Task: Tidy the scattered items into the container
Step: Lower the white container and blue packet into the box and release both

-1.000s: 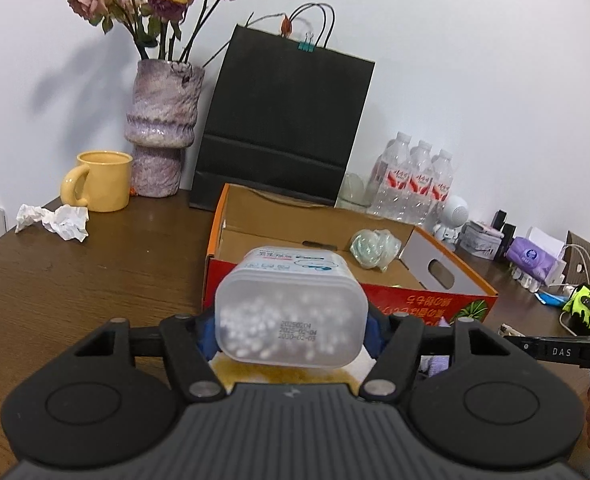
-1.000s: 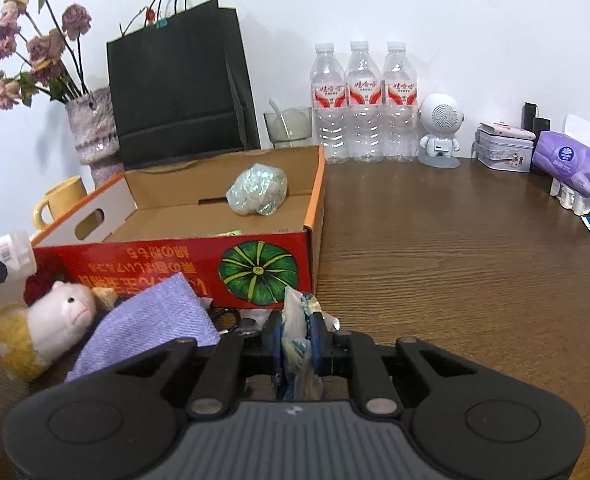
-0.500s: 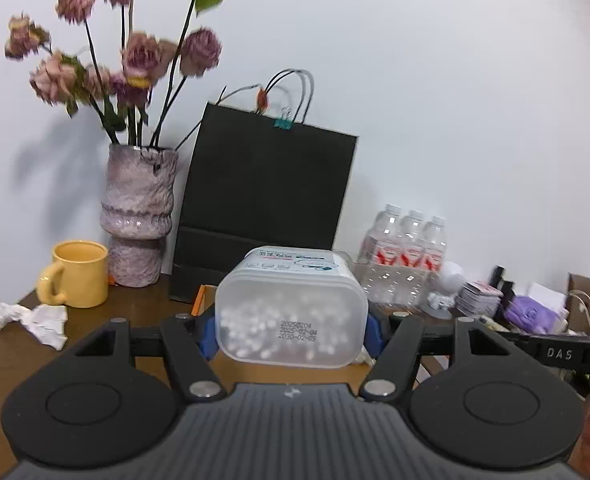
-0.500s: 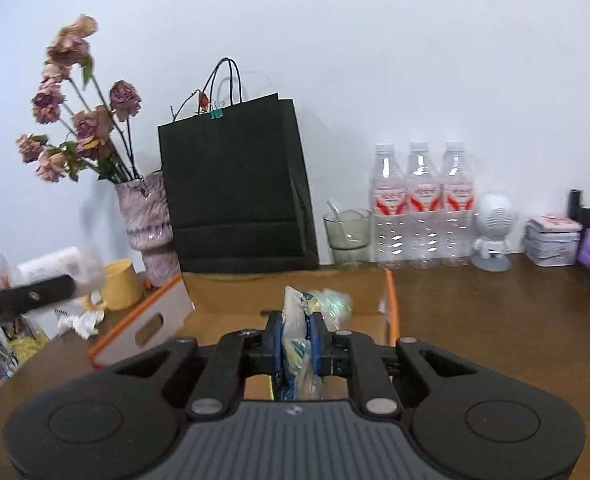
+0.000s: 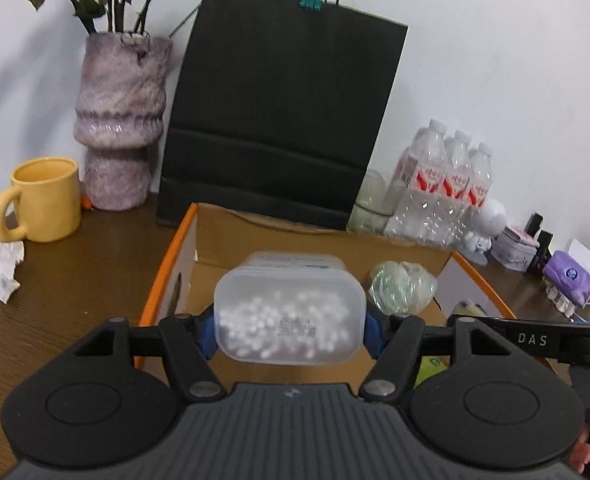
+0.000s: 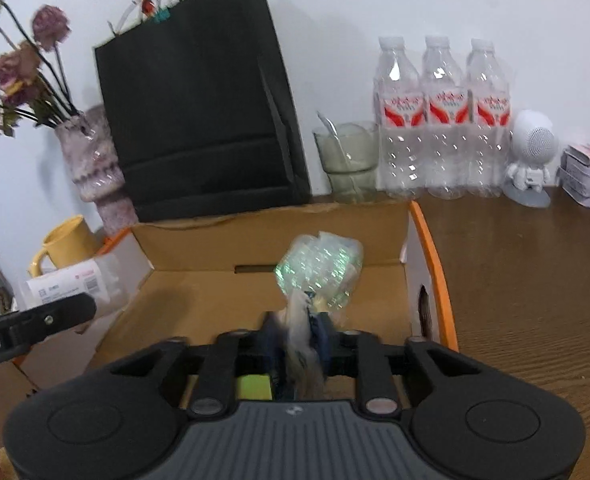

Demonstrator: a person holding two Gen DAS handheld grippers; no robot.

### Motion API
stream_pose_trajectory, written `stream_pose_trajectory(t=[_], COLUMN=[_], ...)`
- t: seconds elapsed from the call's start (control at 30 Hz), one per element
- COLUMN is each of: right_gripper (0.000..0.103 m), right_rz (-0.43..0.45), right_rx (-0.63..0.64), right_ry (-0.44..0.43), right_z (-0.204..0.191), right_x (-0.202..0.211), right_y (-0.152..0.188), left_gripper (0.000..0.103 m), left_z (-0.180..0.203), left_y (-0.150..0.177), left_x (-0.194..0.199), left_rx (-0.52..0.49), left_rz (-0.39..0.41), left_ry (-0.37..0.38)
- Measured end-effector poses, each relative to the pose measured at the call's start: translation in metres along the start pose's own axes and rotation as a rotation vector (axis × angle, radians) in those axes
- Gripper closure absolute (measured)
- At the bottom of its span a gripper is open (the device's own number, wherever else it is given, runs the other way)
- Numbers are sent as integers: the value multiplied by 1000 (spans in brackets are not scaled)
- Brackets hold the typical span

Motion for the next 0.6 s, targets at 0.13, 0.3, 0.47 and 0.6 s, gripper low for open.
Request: stream_pose_trajectory(t=[0.13, 0.3, 0.47, 0.6], right_gripper=[3, 1, 1, 1], right_rz=[-9, -1, -4, 1], right_rx=[14, 20, 24, 31], right_ry=[37, 61, 71, 73], right_z=[-1, -4, -5, -6], right_x=[2, 9, 10, 14], right_y=[0, 1, 1, 2], left_gripper=[0, 0, 0, 0], left_z=[5, 3, -1, -1], left_y=[-1, -1, -1, -2], left_x=[9, 11, 10, 14], left_rx=[-22, -9, 3, 1], left_rz=[29, 15, 2, 4], left_ry=[-41, -71, -84, -85])
Point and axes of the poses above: each gripper's, at about its wrist camera, not at the fingertips, and x roughly against the way its jaws point, z to its right, y to its underside, the point moved 5 cm from there along -x, roughly the way its jaws point, and after that the axes turned 12 degrees about -z, right-handed, at the moved point
